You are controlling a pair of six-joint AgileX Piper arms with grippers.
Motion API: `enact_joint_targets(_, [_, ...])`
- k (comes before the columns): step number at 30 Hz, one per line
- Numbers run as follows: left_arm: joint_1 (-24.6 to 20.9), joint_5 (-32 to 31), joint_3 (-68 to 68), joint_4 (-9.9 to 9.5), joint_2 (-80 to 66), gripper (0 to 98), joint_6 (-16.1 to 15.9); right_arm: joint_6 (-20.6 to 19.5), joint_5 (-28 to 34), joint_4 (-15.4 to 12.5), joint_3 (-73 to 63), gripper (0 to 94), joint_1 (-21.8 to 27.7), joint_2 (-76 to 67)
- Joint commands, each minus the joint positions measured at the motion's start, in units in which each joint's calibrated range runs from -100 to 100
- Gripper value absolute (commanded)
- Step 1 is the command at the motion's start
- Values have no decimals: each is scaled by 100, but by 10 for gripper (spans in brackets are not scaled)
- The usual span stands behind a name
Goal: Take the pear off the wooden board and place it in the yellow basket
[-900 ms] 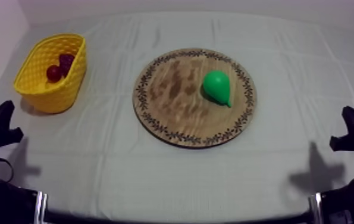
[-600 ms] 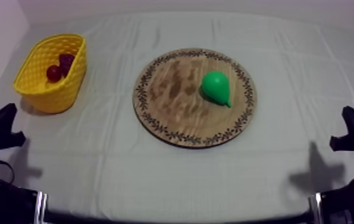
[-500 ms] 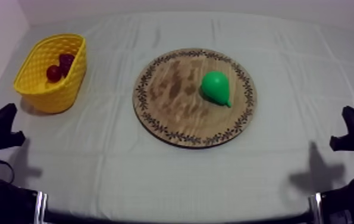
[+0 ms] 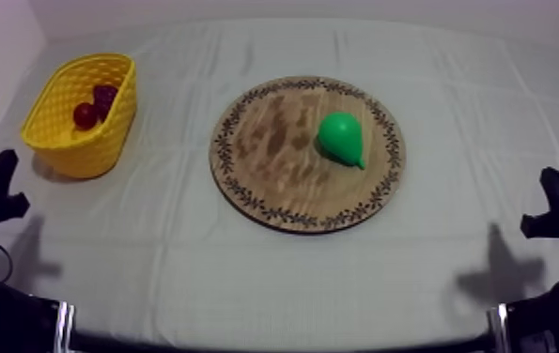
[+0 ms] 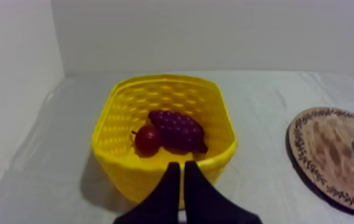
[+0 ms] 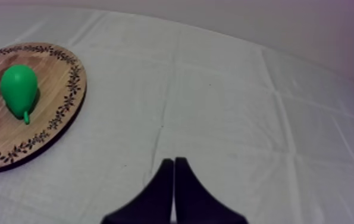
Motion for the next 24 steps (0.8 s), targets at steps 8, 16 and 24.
enact_joint_targets(8, [49,2,-1544,2,1123,0,193,1,4,1,5,5,0,1])
enact_joint_targets(16, [200,149,-3275,66,2389,0,383,1,4,1,5,5,0,1])
enact_joint_targets(24, [727,968,-5652,-101,4120,0,761,1,4,1,5,5,0,1])
